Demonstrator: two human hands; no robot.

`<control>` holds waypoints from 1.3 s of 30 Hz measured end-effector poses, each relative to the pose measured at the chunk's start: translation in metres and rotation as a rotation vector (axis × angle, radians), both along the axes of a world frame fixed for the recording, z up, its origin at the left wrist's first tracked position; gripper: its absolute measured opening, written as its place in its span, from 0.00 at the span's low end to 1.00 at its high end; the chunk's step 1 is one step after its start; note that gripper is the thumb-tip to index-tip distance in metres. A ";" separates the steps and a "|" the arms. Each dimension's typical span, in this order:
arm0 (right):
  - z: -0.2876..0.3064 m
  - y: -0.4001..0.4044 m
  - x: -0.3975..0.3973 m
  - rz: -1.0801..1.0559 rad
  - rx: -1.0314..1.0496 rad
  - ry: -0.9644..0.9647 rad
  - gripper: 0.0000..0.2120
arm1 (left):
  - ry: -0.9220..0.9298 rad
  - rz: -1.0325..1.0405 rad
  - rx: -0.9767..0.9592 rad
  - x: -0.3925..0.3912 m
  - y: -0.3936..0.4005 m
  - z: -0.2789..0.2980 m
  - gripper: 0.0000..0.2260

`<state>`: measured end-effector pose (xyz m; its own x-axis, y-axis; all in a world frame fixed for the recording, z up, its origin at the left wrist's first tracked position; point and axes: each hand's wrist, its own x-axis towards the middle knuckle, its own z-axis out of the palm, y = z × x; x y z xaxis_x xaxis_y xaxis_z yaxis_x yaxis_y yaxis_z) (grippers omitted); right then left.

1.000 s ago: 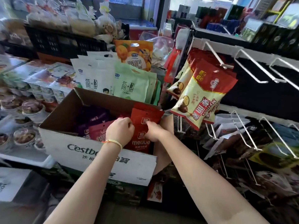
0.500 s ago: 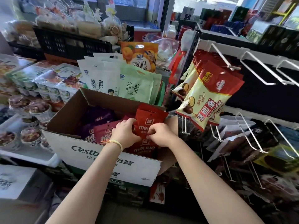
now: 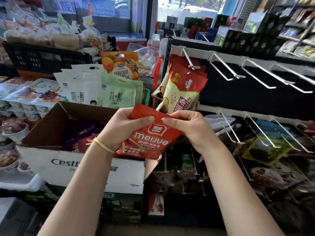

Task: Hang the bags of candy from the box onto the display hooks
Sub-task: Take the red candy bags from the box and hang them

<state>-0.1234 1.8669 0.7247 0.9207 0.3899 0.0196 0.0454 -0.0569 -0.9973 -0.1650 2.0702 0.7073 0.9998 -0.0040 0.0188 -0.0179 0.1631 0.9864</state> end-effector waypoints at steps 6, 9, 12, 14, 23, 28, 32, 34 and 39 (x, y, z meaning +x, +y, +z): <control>0.020 -0.088 -0.010 -0.125 0.275 0.050 0.13 | -0.012 -0.042 -0.221 0.012 -0.097 0.027 0.08; 0.022 -0.142 -0.017 -0.216 0.307 0.046 0.12 | 0.027 -0.119 -0.242 0.022 -0.160 0.030 0.13; 0.015 -0.204 -0.021 -0.333 0.278 0.009 0.10 | 0.080 -0.204 -0.208 0.028 -0.232 0.027 0.16; 0.009 -0.250 -0.024 -0.400 0.275 -0.006 0.08 | 0.091 -0.242 -0.190 0.029 -0.282 0.023 0.17; -0.010 -0.464 -0.027 -0.560 0.294 -0.008 0.04 | 0.074 -0.258 -0.038 0.038 -0.500 0.015 0.18; -0.010 -0.532 -0.011 -0.595 0.258 0.022 0.10 | 0.106 -0.237 -0.043 0.056 -0.573 0.013 0.12; -0.010 -0.558 0.017 -0.667 0.276 0.014 0.10 | 0.093 -0.211 -0.056 0.083 -0.605 0.012 0.09; -0.008 -0.566 0.034 -0.684 0.291 0.010 0.05 | 0.082 -0.197 -0.070 0.101 -0.614 0.011 0.10; -0.005 -0.580 0.077 -0.703 0.297 0.015 0.05 | 0.027 -0.199 -0.100 0.154 -0.629 0.005 0.12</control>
